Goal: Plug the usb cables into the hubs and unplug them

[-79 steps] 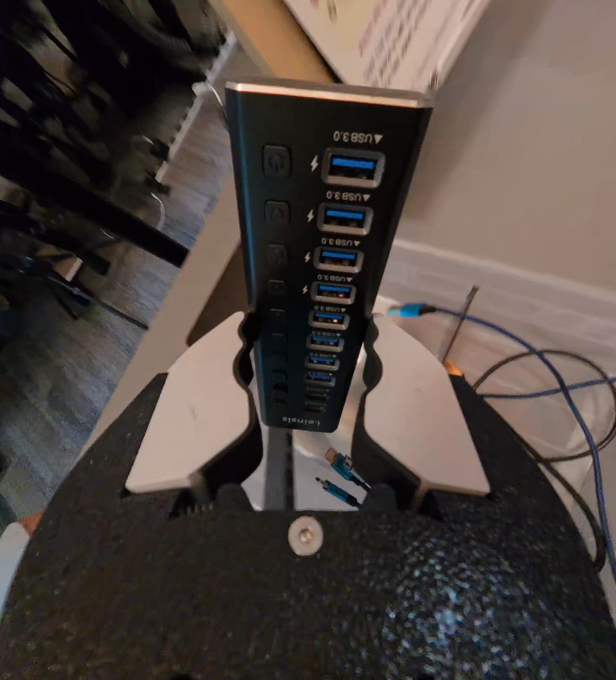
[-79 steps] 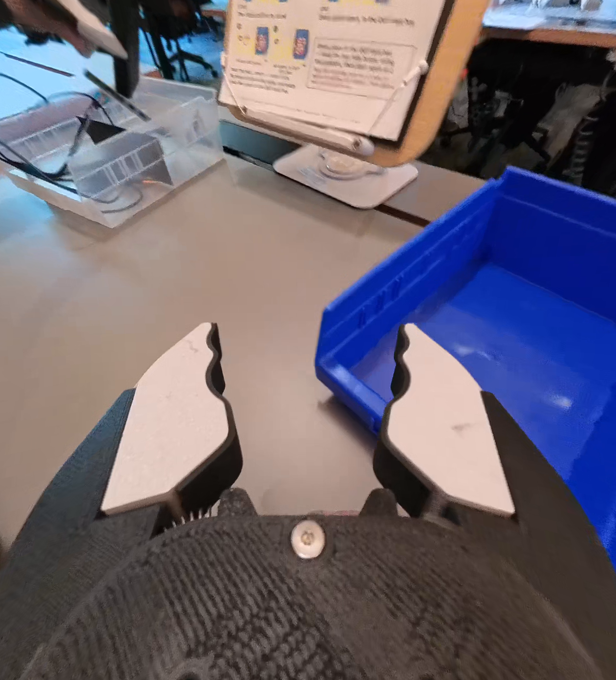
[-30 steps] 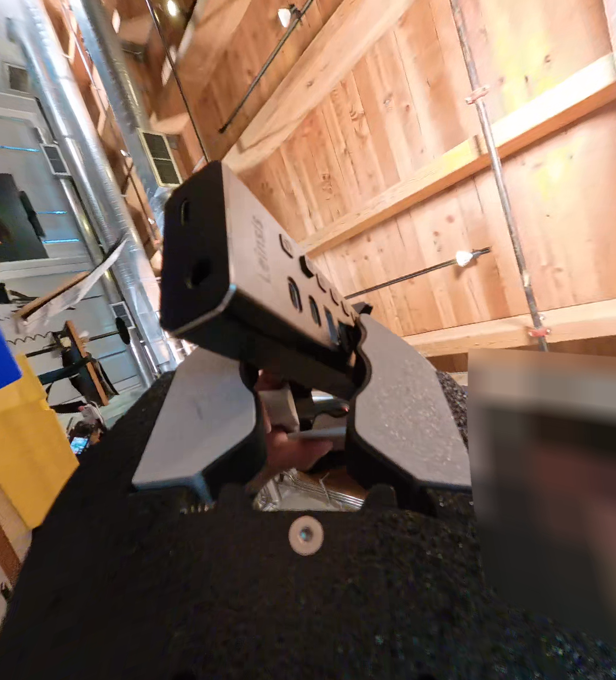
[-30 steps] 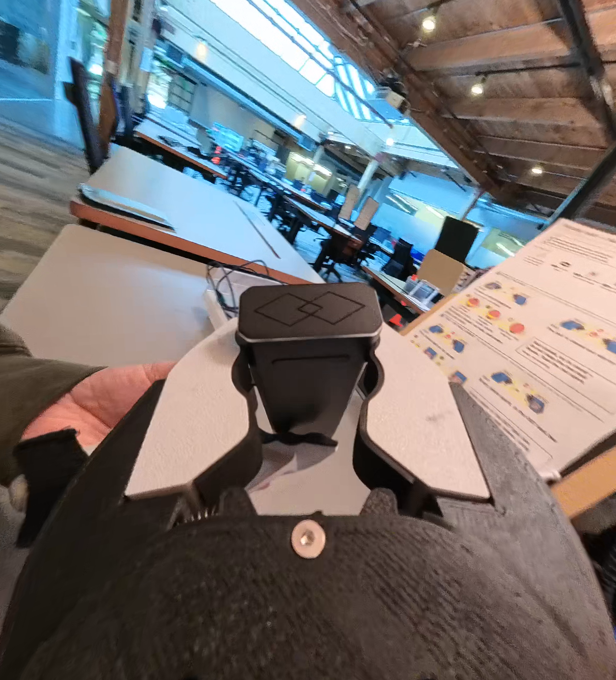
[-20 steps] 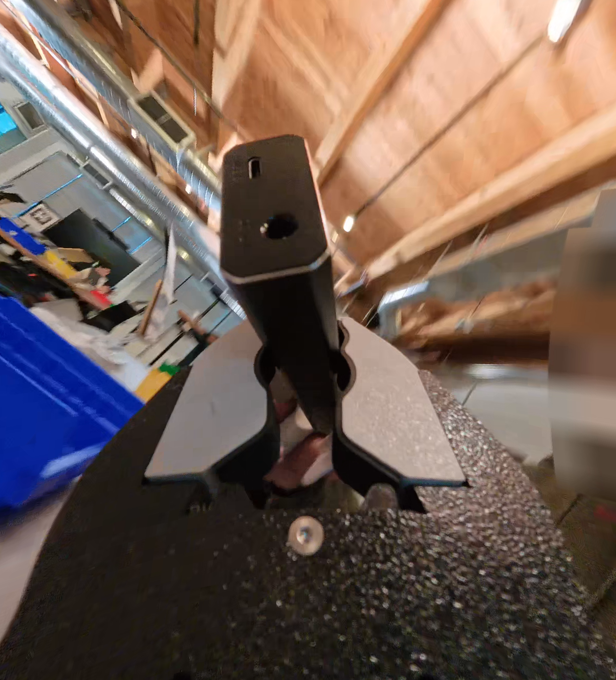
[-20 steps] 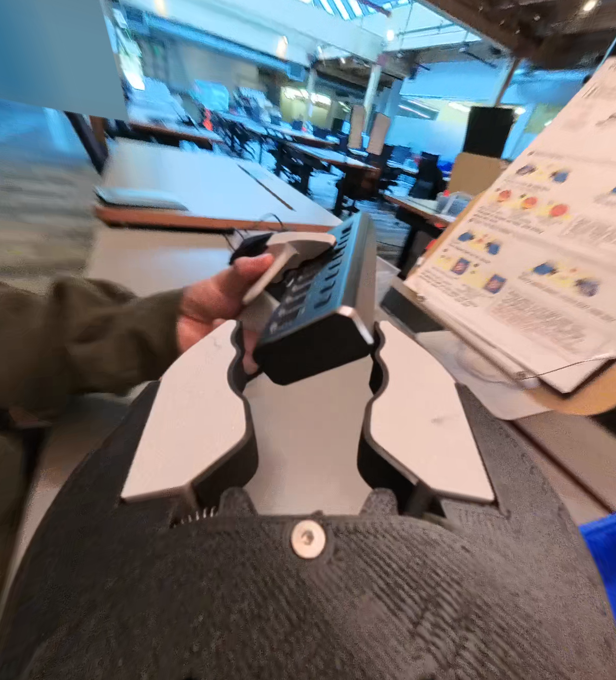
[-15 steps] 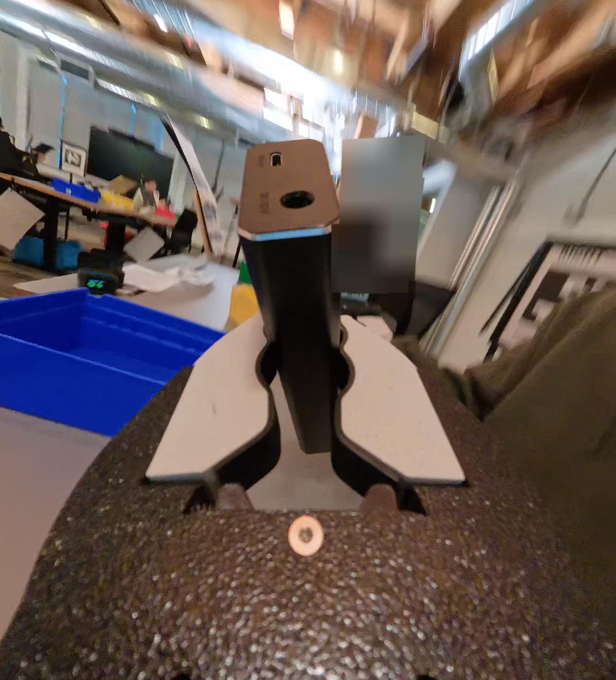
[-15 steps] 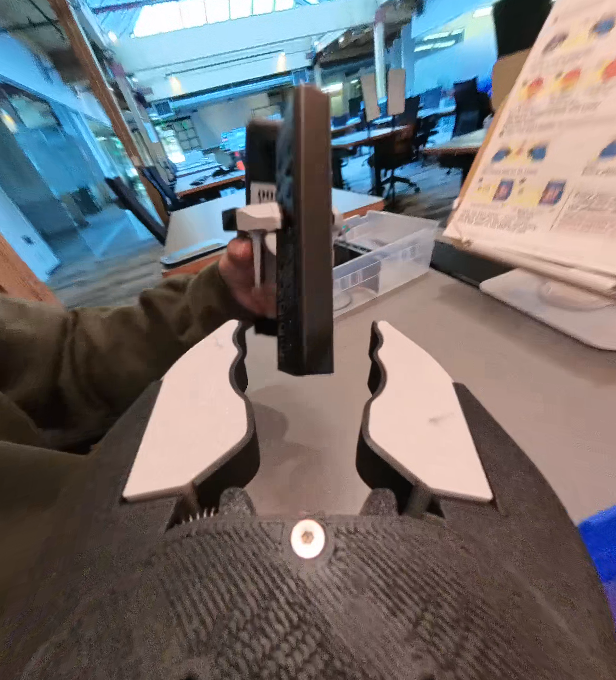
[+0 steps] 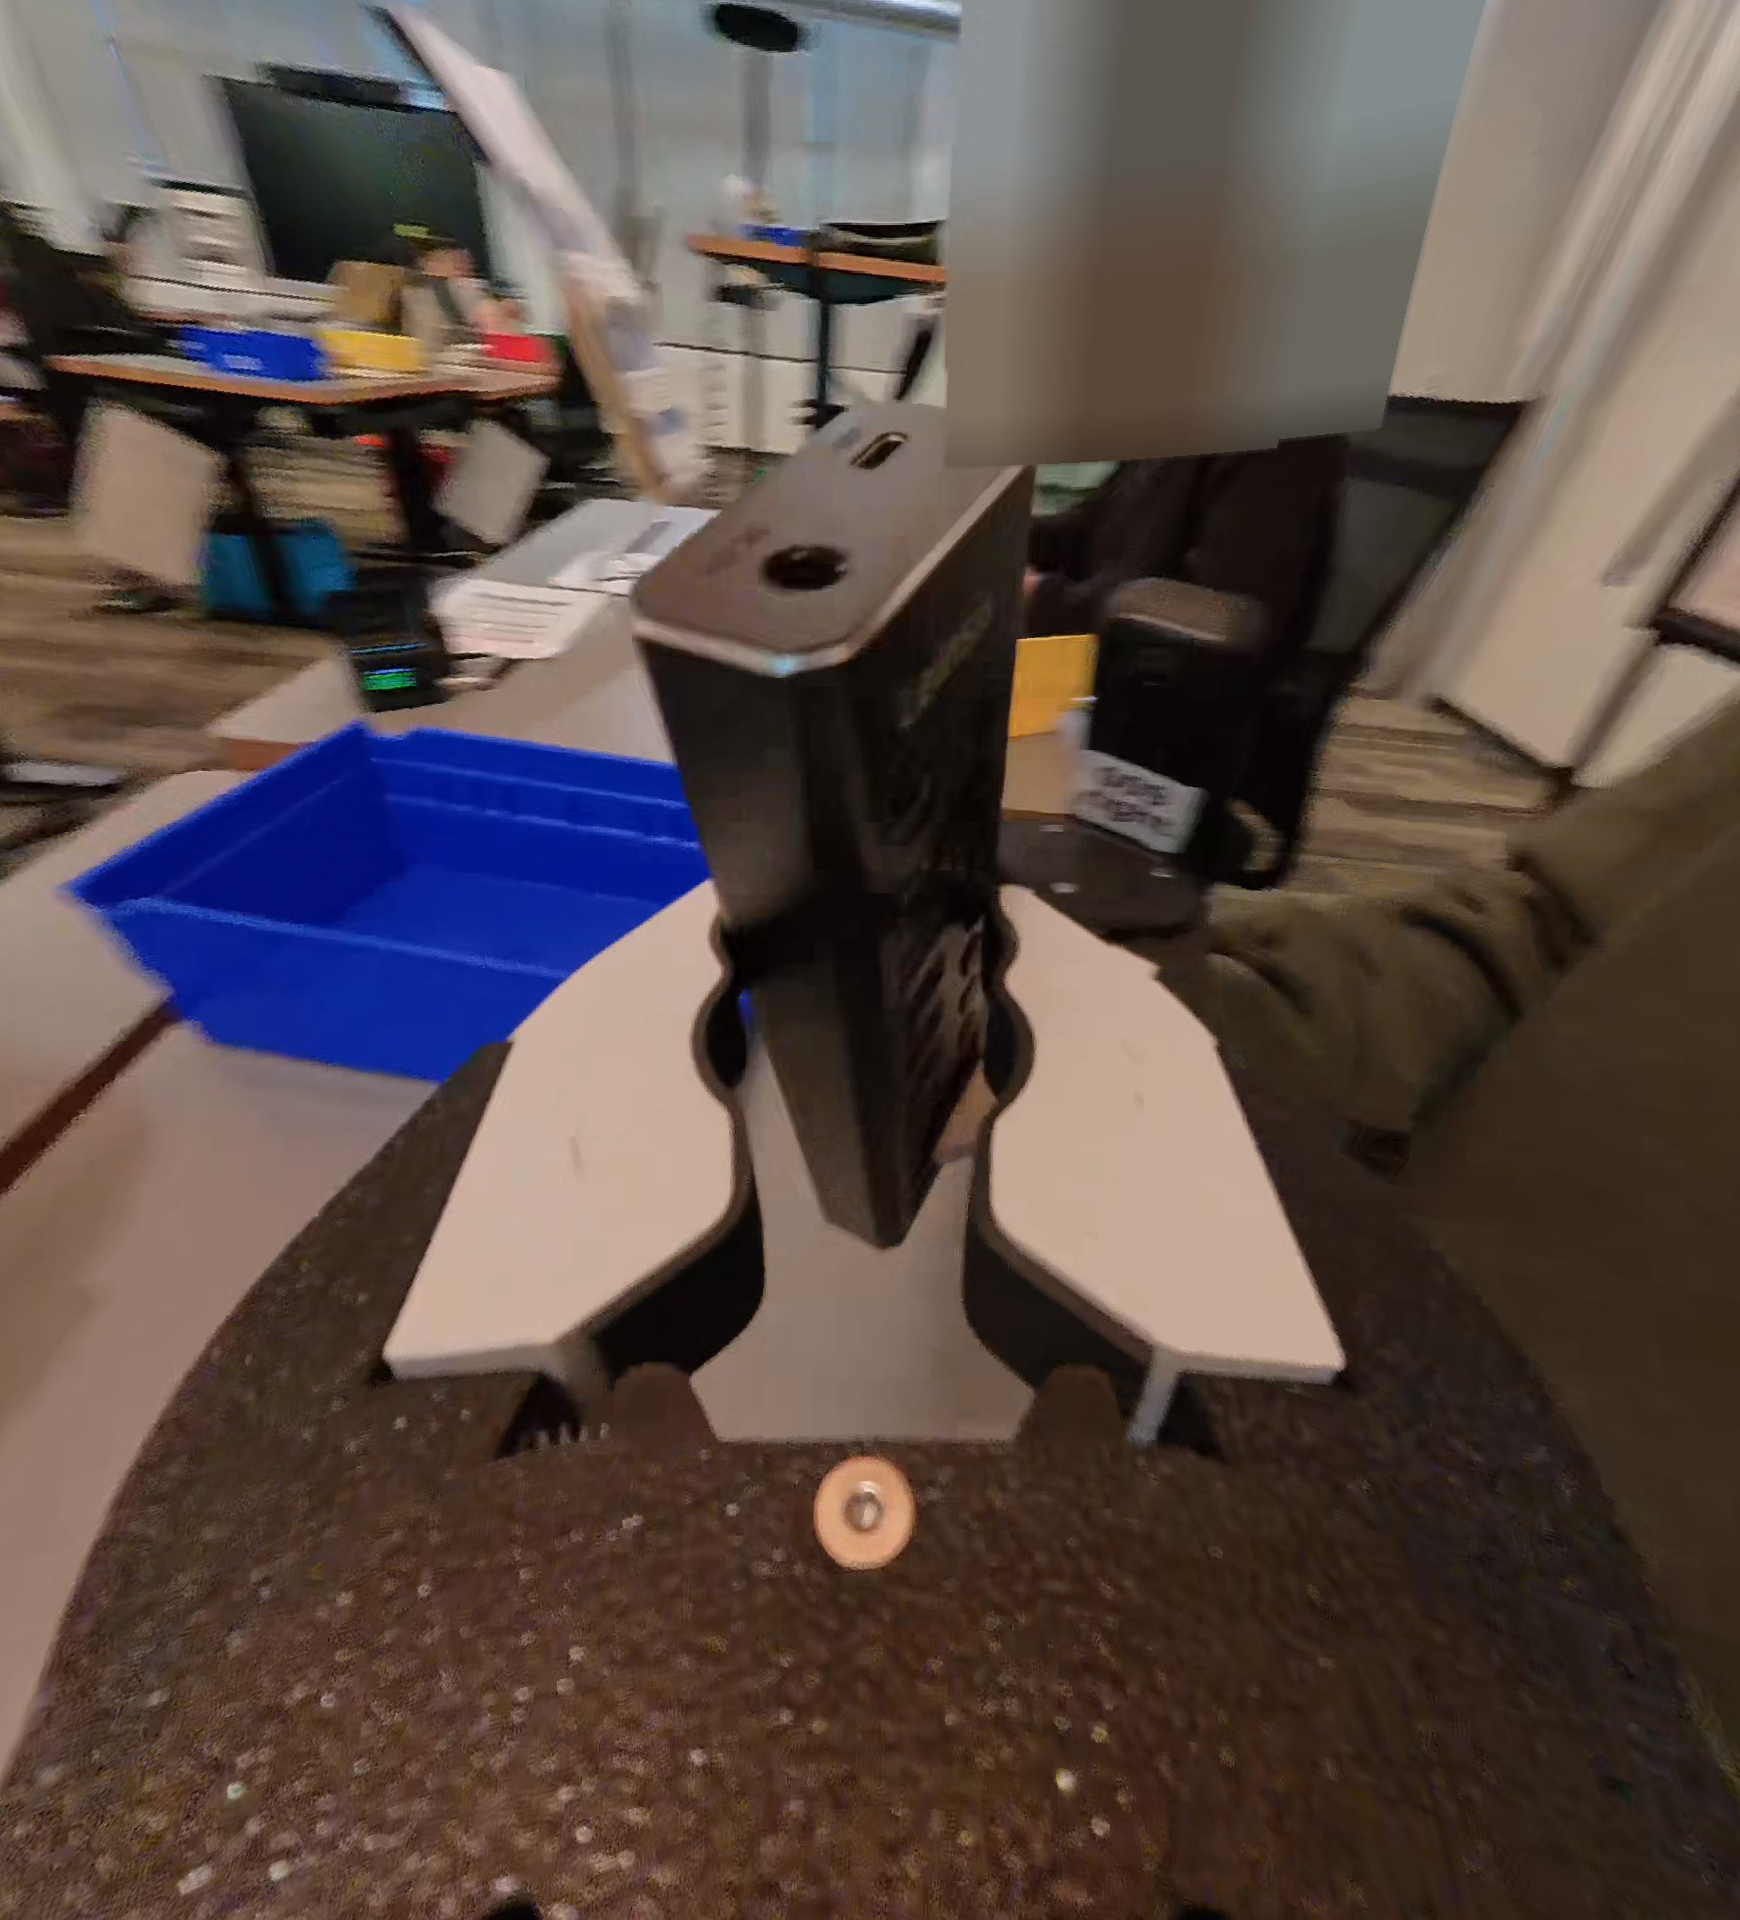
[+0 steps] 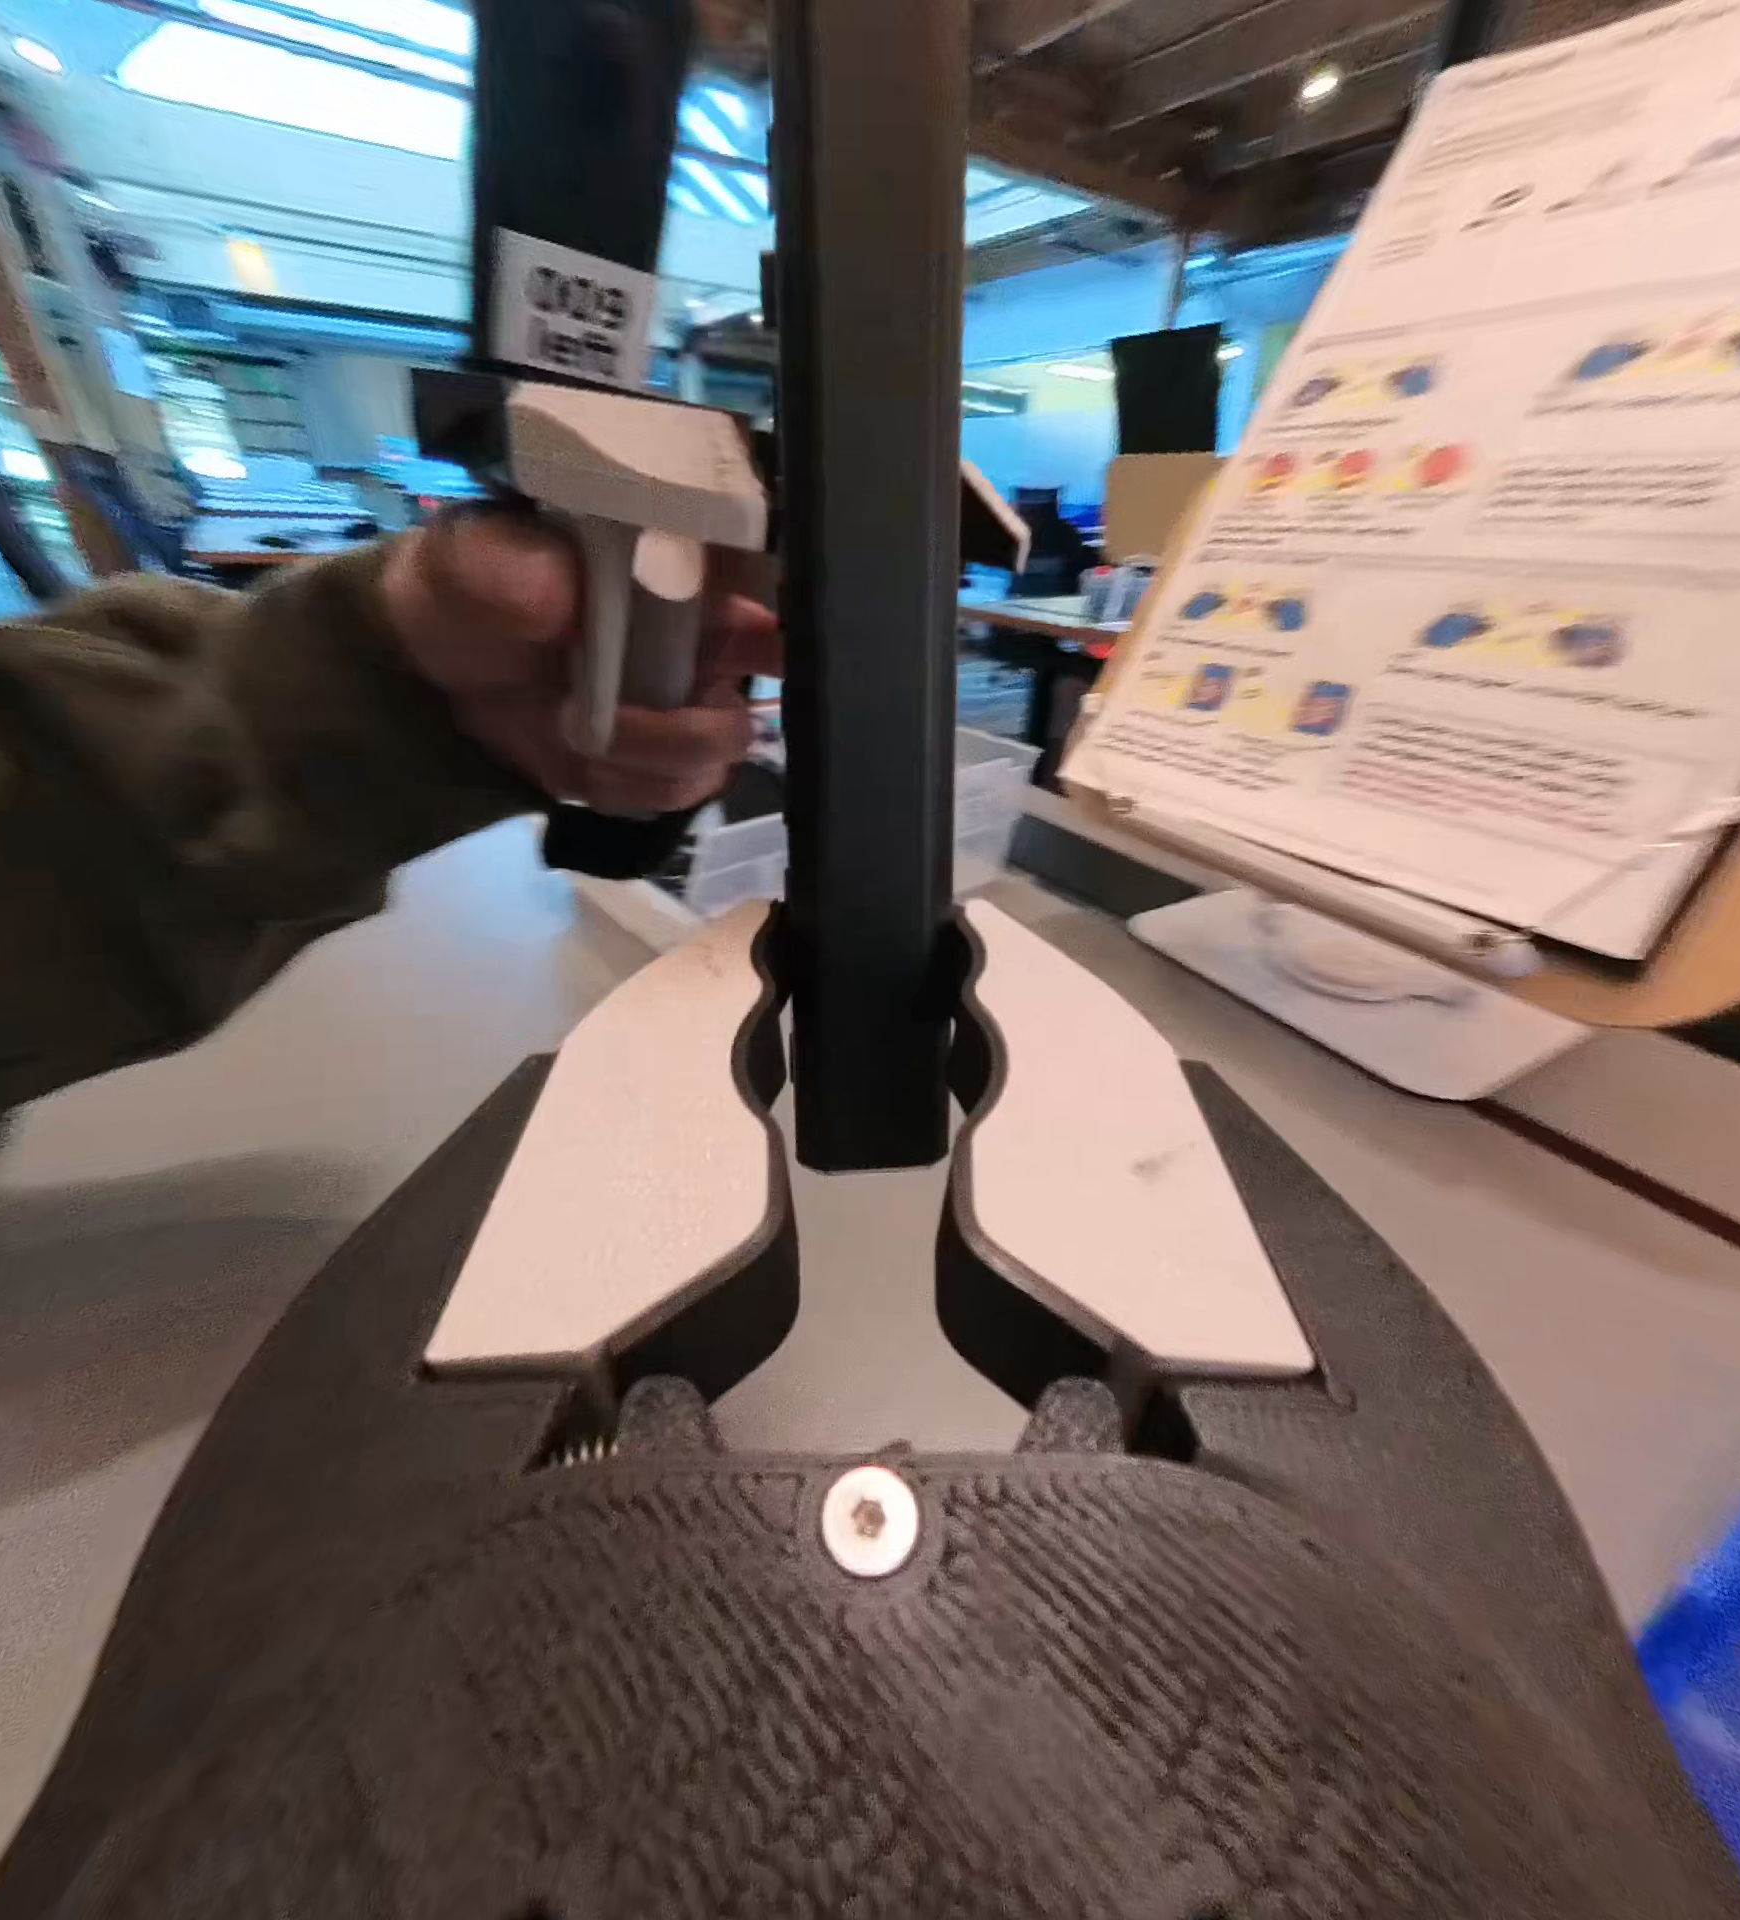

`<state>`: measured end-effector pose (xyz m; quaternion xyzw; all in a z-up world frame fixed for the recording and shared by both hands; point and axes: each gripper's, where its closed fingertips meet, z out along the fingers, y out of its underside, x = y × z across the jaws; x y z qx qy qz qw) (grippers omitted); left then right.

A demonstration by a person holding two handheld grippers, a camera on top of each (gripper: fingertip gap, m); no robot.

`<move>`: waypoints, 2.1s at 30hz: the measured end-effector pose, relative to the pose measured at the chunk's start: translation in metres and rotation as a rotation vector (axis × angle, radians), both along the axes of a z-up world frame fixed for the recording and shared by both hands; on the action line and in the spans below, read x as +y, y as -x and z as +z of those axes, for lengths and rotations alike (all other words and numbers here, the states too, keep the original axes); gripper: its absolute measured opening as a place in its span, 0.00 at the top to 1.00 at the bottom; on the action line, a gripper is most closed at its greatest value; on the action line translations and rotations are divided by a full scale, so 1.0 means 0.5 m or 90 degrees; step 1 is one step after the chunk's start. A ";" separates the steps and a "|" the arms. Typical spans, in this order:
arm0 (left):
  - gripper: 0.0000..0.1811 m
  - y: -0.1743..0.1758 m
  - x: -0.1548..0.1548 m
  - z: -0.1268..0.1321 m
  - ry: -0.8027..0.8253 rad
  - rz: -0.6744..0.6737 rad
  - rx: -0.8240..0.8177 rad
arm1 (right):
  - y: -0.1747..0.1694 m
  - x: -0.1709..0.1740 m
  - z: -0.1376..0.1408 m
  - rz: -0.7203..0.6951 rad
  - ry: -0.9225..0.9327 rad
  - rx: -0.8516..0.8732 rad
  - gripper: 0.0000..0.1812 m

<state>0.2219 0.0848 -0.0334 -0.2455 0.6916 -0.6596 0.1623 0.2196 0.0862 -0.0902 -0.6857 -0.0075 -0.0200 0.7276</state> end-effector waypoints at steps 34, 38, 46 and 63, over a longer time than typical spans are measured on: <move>0.67 0.027 -0.043 -0.112 -0.177 -0.088 0.022 | 0.056 0.027 -0.037 0.158 0.074 0.074 0.68; 0.67 0.041 -0.050 -0.149 -0.185 -0.097 0.044 | 0.075 0.029 -0.076 0.158 0.093 0.095 0.67; 0.66 0.081 -0.078 -0.181 -0.182 -0.095 0.025 | 0.108 -0.007 -0.109 0.136 0.050 0.082 0.68; 0.67 0.099 -0.105 -0.267 -0.225 0.050 0.111 | 0.094 -0.075 -0.028 0.167 -0.131 0.182 0.68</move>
